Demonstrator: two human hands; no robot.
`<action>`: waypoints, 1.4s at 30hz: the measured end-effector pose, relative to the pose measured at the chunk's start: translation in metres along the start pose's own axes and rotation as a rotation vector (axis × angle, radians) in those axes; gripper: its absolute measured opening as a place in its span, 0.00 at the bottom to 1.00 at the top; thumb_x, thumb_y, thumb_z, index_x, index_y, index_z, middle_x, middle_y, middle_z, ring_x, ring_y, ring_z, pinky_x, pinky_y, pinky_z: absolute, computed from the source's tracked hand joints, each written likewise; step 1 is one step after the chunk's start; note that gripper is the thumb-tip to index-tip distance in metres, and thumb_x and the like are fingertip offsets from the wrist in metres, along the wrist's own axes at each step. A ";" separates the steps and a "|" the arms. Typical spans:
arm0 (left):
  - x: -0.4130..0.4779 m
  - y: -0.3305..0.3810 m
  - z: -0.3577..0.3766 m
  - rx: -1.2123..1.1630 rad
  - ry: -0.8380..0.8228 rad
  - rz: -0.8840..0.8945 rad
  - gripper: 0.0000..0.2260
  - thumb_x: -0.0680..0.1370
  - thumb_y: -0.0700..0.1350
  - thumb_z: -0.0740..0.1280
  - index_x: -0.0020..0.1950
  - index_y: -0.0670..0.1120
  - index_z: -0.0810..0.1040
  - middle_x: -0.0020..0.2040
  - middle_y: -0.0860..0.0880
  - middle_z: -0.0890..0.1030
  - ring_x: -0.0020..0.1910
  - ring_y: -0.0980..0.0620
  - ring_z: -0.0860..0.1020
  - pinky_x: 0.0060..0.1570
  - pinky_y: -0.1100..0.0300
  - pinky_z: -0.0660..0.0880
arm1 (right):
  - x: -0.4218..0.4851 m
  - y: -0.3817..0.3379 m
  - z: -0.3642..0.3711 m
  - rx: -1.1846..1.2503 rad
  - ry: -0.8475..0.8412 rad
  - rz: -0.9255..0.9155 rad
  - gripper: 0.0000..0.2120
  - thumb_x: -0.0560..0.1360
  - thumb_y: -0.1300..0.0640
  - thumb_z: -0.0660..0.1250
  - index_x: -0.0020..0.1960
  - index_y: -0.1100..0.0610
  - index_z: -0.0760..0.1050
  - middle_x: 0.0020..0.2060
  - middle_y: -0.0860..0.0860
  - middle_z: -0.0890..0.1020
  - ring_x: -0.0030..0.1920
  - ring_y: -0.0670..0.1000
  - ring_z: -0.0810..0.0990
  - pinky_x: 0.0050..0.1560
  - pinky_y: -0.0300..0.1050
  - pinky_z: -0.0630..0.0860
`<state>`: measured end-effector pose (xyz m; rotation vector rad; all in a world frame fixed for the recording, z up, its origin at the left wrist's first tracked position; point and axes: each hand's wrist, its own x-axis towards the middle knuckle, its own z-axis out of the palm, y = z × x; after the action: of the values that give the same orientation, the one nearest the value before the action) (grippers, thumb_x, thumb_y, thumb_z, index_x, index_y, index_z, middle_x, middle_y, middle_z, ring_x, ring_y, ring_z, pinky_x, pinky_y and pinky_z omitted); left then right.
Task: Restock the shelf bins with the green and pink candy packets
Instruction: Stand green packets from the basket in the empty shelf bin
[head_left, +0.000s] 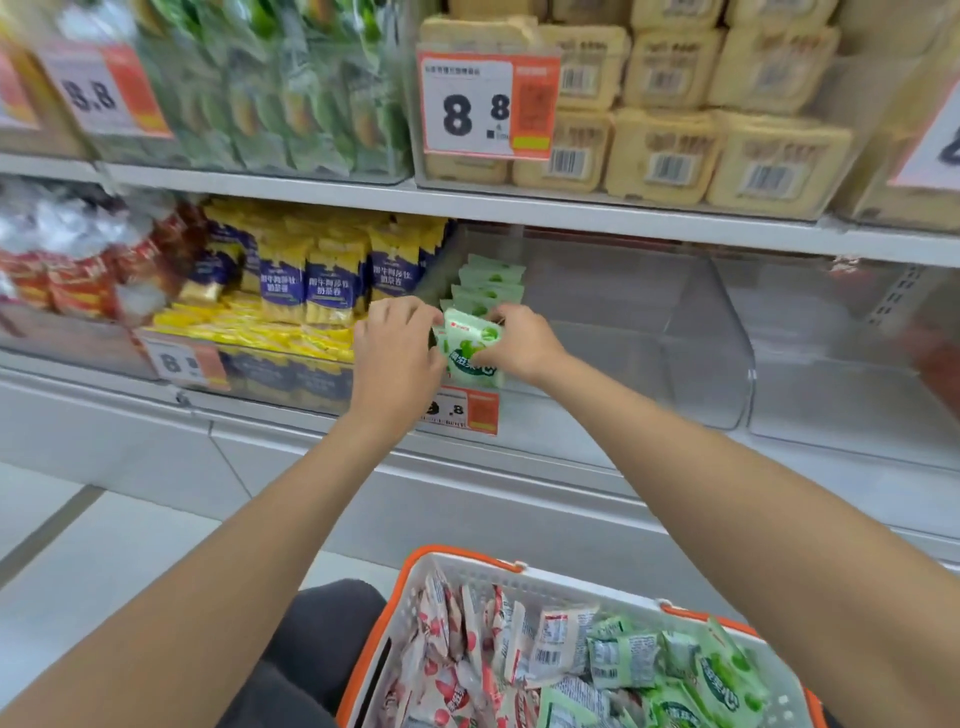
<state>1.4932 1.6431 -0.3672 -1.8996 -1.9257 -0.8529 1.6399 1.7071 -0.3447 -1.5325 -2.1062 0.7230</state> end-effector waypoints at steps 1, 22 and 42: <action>0.005 -0.003 0.004 0.029 -0.010 0.029 0.14 0.72 0.41 0.69 0.57 0.49 0.79 0.57 0.51 0.77 0.59 0.47 0.70 0.55 0.53 0.64 | 0.005 0.001 0.005 0.011 0.013 0.011 0.25 0.69 0.60 0.75 0.64 0.60 0.72 0.60 0.55 0.77 0.58 0.54 0.76 0.48 0.41 0.71; 0.047 0.012 0.013 0.034 -0.472 0.289 0.35 0.73 0.50 0.74 0.76 0.47 0.64 0.76 0.47 0.65 0.74 0.49 0.63 0.72 0.55 0.59 | 0.022 0.041 0.000 0.540 -0.059 0.463 0.05 0.76 0.60 0.66 0.47 0.60 0.71 0.40 0.52 0.74 0.49 0.55 0.75 0.53 0.48 0.74; 0.070 0.004 0.059 0.163 -0.797 0.177 0.51 0.73 0.44 0.75 0.79 0.42 0.36 0.80 0.43 0.38 0.78 0.43 0.38 0.76 0.50 0.41 | 0.094 0.024 -0.003 1.014 -0.043 0.473 0.35 0.79 0.33 0.45 0.75 0.56 0.62 0.71 0.54 0.70 0.70 0.53 0.71 0.62 0.44 0.70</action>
<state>1.5031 1.7344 -0.3703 -2.4752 -2.0648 0.1636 1.6320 1.8038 -0.3536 -1.3545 -1.0211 1.6548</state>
